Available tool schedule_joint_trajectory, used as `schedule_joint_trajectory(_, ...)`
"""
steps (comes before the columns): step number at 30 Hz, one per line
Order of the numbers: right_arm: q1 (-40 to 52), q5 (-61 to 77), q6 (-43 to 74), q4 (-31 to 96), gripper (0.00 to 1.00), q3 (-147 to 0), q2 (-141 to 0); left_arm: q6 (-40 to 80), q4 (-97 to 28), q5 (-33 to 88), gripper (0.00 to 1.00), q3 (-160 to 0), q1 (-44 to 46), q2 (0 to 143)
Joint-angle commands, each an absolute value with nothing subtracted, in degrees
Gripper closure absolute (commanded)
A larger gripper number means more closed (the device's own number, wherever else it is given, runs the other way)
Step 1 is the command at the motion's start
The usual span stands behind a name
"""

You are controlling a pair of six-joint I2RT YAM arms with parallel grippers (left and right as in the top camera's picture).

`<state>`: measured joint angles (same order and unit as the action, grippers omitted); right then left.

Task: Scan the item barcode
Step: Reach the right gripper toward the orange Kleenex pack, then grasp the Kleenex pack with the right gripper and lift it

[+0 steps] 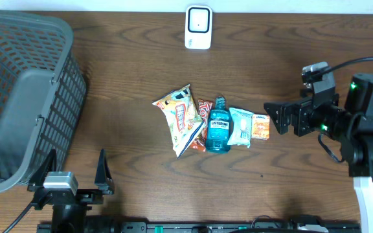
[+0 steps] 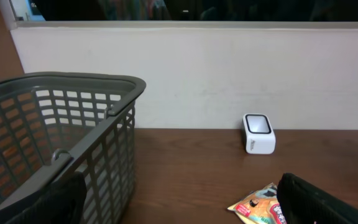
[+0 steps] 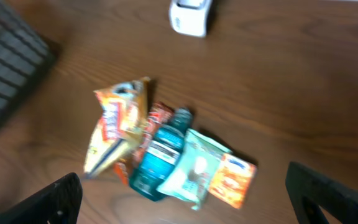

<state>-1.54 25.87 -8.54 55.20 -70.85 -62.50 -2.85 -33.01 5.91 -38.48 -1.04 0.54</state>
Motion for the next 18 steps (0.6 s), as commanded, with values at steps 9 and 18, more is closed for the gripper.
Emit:
schedule_joint_trajectory(9,13.3,-6.9,6.2,64.0,0.02,-71.7,-81.3,-3.3,-32.8,6.4,0.02,-38.5,-1.1,0.1)
schedule_joint_trajectory(18,20.4,-18.3,27.2,62.3,0.35,-71.7,-98.5,-3.3,-32.8,6.4,0.02,-38.5,-1.1,0.1)
